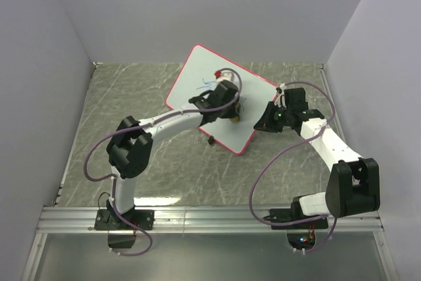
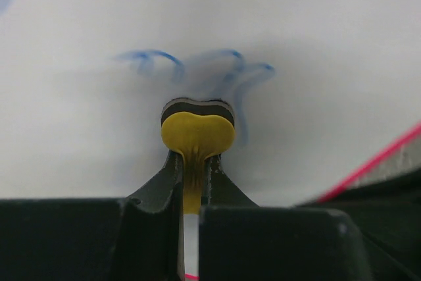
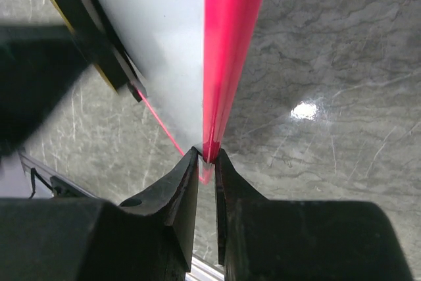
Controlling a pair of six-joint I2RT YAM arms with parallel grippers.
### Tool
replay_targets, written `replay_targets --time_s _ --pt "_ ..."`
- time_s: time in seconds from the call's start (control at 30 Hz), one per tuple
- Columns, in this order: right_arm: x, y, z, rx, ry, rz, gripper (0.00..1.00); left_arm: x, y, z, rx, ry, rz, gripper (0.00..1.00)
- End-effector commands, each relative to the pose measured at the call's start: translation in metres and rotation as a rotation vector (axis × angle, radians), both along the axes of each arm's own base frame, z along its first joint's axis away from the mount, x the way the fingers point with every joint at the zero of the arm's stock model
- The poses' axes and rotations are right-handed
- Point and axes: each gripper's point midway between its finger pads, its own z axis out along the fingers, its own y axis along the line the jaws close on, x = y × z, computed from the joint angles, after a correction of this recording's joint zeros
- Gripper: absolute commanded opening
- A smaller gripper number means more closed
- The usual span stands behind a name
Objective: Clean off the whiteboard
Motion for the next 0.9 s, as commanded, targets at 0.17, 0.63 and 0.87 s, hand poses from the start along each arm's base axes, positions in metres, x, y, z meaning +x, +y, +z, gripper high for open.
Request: replay_targets --time_s 0.17,0.63,0.87 --pt "0.013 0.021 0.036 0.105 -0.123 0.061 0.0 -0.022 -0.001 -0.015 0.049 0.073 0.051 0.0" --pt "0.006 0.02 0.024 0.085 -0.101 0.091 0.0 0.081 0.158 -0.007 0.148 0.041 0.228 0.0" --pt "0.01 0.022 0.011 0.081 -0.062 0.103 0.0 0.133 0.177 0.006 0.121 -0.017 0.218 0.0"
